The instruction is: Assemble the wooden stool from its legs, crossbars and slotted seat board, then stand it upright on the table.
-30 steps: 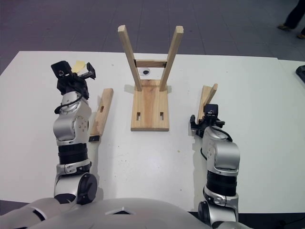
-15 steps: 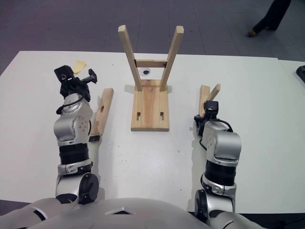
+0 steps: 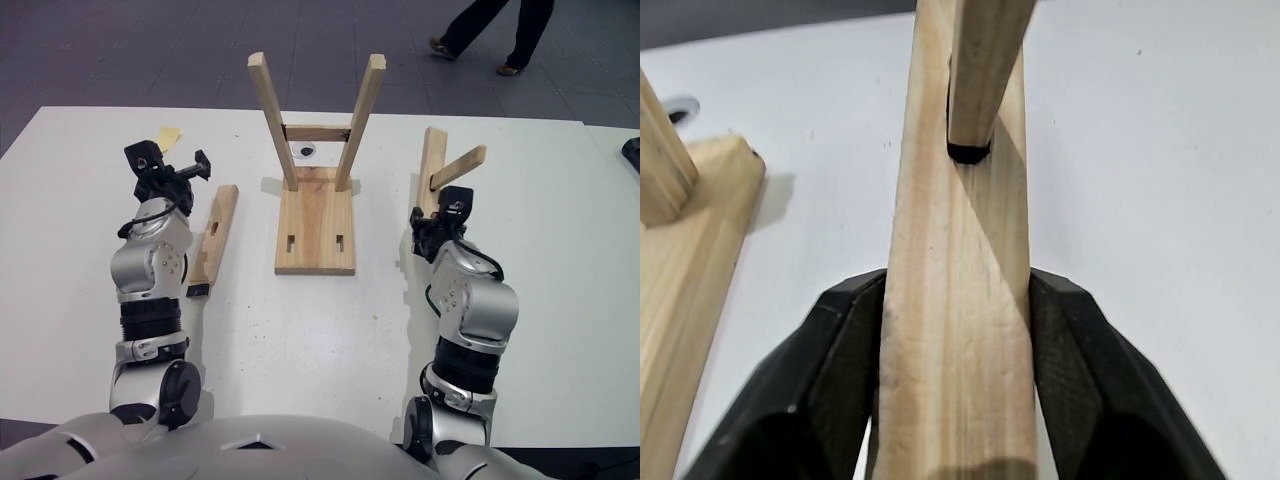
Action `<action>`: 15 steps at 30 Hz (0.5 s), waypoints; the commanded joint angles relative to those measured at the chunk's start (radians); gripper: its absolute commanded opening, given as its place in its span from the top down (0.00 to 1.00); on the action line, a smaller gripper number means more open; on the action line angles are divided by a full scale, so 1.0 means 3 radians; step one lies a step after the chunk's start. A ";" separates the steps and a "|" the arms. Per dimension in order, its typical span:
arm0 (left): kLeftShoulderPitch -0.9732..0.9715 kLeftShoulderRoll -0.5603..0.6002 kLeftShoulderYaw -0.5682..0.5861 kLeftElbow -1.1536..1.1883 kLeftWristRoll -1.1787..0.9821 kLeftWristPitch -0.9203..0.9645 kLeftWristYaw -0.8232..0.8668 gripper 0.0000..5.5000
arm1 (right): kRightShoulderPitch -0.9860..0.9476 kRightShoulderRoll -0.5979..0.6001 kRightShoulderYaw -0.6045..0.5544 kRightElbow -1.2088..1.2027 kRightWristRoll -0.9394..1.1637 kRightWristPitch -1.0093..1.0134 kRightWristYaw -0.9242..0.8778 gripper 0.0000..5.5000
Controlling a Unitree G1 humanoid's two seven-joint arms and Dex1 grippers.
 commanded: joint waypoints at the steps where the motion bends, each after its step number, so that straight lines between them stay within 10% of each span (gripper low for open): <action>1: -0.0230 0.0163 0.0218 -0.0028 -0.0422 0.0007 -0.0366 0.02 | -0.0087 -0.0171 -0.0013 -0.0162 0.0039 -0.0697 0.0171 0.62; 8: -0.0960 0.0530 0.0613 -0.0685 -0.2462 0.1026 -0.1310 0.02 | -0.0604 -0.0501 0.0056 -0.0349 0.0432 -0.1607 0.0805 0.62; 15: -0.1622 0.0567 0.0529 -0.0455 -0.3597 0.1694 -0.0984 0.02 | -0.0694 -0.0668 0.0367 -0.0501 0.0581 -0.1881 0.1187 0.62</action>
